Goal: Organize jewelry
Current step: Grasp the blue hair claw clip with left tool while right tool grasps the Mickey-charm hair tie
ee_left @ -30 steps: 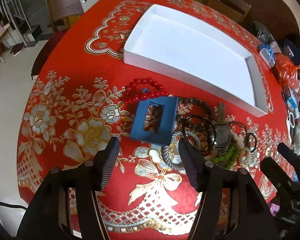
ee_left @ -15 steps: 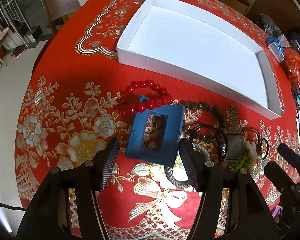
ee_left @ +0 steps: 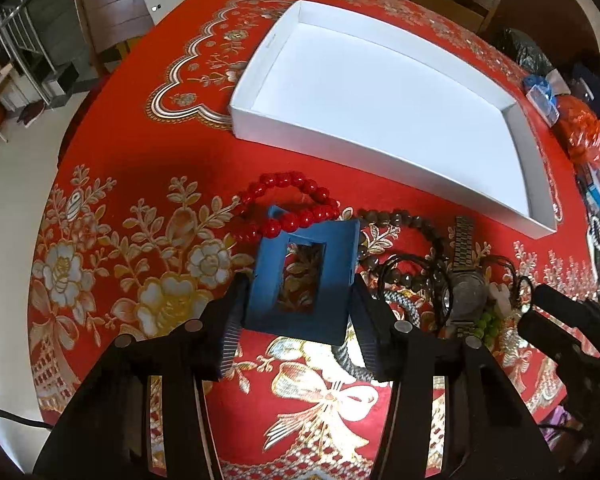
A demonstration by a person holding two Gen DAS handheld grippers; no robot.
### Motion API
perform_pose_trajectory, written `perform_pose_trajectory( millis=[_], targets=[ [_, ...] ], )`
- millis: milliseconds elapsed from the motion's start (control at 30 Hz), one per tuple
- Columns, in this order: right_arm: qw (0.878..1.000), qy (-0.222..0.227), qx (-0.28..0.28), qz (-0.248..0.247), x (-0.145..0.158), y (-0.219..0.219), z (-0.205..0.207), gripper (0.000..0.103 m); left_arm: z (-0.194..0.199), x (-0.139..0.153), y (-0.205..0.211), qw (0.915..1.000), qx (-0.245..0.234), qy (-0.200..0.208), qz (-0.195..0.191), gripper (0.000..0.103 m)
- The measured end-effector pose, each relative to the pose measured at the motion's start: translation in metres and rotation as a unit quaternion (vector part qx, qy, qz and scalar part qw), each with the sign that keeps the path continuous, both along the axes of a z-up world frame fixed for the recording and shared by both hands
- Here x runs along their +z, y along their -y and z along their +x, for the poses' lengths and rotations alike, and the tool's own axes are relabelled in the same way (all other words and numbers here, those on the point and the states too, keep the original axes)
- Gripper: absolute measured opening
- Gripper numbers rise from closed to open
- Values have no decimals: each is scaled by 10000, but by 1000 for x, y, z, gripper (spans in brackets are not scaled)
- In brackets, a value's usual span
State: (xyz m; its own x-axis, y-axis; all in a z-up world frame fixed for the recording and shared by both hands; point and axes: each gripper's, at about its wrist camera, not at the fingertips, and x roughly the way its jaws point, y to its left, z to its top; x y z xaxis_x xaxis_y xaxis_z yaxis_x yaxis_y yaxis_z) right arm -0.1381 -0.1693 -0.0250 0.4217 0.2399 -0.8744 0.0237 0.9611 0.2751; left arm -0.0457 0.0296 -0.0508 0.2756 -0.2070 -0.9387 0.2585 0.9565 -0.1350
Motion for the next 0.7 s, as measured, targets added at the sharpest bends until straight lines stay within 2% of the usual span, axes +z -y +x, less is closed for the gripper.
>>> perform_pose_trajectory(
  millis=[167, 367, 433, 600, 667, 700],
  targets=[
    [10000, -65, -19, -7, -6, 5, 1, 48, -7, 12, -16, 9999, -56, -60, -98, 49],
    [9976, -84, -30, -681, -11, 6, 12, 43, -11, 27, -33, 9970, -76, -412, -651, 45],
    [9958, -164, 8, -903, -16, 9, 19, 43, -13, 34, -35, 9976, -48, -326, -611, 44],
    [9938, -298, 17, -1072, -34, 20, 30, 43, -17, 41, -35, 9983, -36, -184, -552, 44],
    [9941, -223, -17, -1064, -36, 24, 29, 37, -18, 40, -37, 9984, -6, -175, -532, 44],
    [9939, -180, -21, -1086, -36, 24, 29, 23, -18, 39, -38, 9985, 15, -178, -518, 44]
  ],
)
